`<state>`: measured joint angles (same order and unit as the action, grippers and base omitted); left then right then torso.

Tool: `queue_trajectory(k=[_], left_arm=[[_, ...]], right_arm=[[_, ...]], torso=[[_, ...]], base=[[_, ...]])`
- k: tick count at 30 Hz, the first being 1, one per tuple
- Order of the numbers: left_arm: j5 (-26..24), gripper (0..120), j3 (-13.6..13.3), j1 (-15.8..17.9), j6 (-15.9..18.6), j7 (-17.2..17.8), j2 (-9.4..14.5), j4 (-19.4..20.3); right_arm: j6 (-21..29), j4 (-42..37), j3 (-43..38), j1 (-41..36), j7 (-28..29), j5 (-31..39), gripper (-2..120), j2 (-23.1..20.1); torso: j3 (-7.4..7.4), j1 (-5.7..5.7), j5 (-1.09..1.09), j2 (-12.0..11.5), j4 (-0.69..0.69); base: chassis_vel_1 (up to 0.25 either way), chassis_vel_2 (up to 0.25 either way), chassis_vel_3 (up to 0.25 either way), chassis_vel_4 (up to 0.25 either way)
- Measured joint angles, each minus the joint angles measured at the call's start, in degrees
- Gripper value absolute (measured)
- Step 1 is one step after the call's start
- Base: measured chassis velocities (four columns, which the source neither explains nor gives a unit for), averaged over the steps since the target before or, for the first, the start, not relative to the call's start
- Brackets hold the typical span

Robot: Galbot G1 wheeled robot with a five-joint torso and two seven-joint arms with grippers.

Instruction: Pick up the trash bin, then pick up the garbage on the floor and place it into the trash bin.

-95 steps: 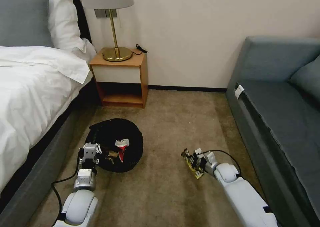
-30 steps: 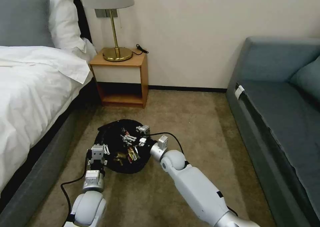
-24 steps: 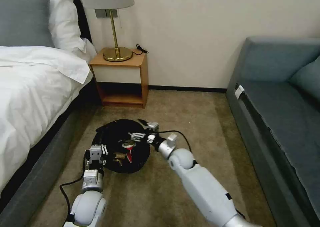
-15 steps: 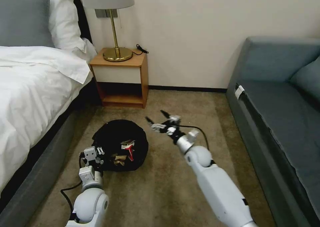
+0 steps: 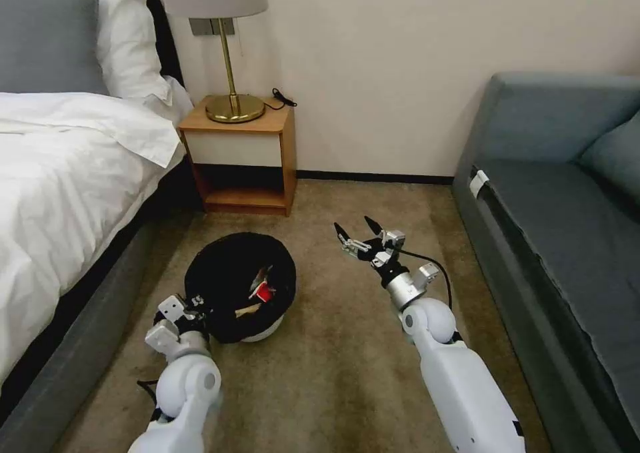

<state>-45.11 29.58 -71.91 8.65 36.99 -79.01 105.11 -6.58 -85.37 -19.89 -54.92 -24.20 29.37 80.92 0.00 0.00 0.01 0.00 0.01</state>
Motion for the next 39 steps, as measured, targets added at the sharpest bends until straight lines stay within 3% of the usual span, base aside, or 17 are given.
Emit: queue_trajectory(k=[5, 10, 12, 14, 17, 19, 21, 22, 23, 24, 26, 32, 39], left_arm=[[-1.28, 8, -0.34, 1.46, 0.68, 0.55, 0.91, -1.39], [-2.01, 28, -1.00, 2.30, 0.50, -0.35, 2.18, -1.54], [0.79, 38, -1.20, 2.58, 0.09, -2.97, 3.36, -1.33], [1.31, 38, -1.21, 2.58, 0.02, -3.27, 3.48, -1.32], [10.92, 56, -1.26, 2.34, -1.50, -7.41, 5.02, -1.30], [13.66, 58, -1.27, 2.12, -2.03, -8.42, 5.44, -1.26], [24.20, 70, -1.09, 1.17, -5.35, -11.66, 6.50, -1.16], [24.20, 70, -1.09, 1.17, -5.35, -11.66, 6.50, -1.16], [28.96, 73, -0.91, 0.67, -7.31, -12.63, 6.80, -1.03], [37.53, 80, -0.53, -0.74, -10.83, -14.36, 7.38, 0.18], [44.68, 88, -0.44, -3.22, -14.05, -16.17, 7.77, 3.11], [52.87, 100, -1.07, -8.16, -20.18, -19.45, 6.96, 6.86], [57.42, 100, -2.36, -12.82, -22.22, -19.59, 5.61, 8.57]], right_arm=[[0.03, -1.08, -0.85, -1.10, -1.00, -0.03, 100, 0.14], [0.50, -2.45, -2.16, -2.30, -1.17, -0.64, 100, 0.27], [1.17, -3.48, -3.11, -2.97, -0.74, -0.89, 100, 0.27], [1.22, -3.60, -3.20, -3.05, -0.62, -0.89, 100, 0.27], [1.33, -4.43, -4.09, -3.77, 0.45, -1.37, 100, 0.39], [1.25, -4.47, -4.37, -3.94, 0.81, -1.67, 100, 0.48], [0.64, -4.47, -5.33, -4.54, 2.75, -2.83, 100, 0.94], [0.64, -4.47, -5.33, -4.54, 2.75, -2.83, 100, 0.94], [0.48, -4.54, -5.72, -4.88, 3.79, -3.33, 100, 1.16], [0.29, -4.83, -6.48, -5.57, 5.11, -4.24, 100, 1.49], [0.27, -5.86, -7.87, -7.00, 6.65, -6.01, 100, 1.86], [1.04, -9.08, -10.47, -13.23, 9.03, -8.57, 100, 2.59], [-0.43, -13.10, -11.76, -19.66, 8.99, -10.89, 100, 4.02]], torso=[[0.00, 0.00, -0.02, 0.00, -0.01], [0.00, 0.00, 0.00, 0.00, 0.00], [0.00, 0.00, -0.01, 0.00, -0.01], [0.00, 0.00, -0.01, 0.00, -0.01], [0.00, 0.00, -0.01, 0.00, -0.01], [0.00, 0.00, -0.01, 0.00, -0.01], [0.00, 0.00, -0.01, 0.00, -0.01], [0.00, 0.00, -0.01, 0.00, -0.01], [0.00, 0.00, -0.02, 0.00, -0.01], [0.00, 0.00, -0.01, 0.00, -0.01], [-0.01, 0.00, 0.00, 0.00, 0.00], [-0.01, 0.00, -0.01, 0.00, 0.00], [-0.01, 0.00, 0.00, 0.00, -0.01]], base=[[0.000, 0.000, 0.000, 0.000], [0.000, 0.000, 0.000, 0.000], [0.000, 0.000, 0.000, 0.000], [0.000, 0.000, 0.000, 0.000], [0.000, 0.000, 0.000, 0.000], [0.000, 0.000, 0.000, 0.000], [0.000, 0.000, 0.000, 0.000], [0.000, 0.000, 0.000, 0.000], [0.000, 0.000, 0.000, 0.000], [0.000, 0.000, 0.000, 0.000], [0.000, 0.000, 0.000, 0.000], [0.000, 0.000, 0.000, 0.000], [0.000, 0.000, 0.000, 0.000]])
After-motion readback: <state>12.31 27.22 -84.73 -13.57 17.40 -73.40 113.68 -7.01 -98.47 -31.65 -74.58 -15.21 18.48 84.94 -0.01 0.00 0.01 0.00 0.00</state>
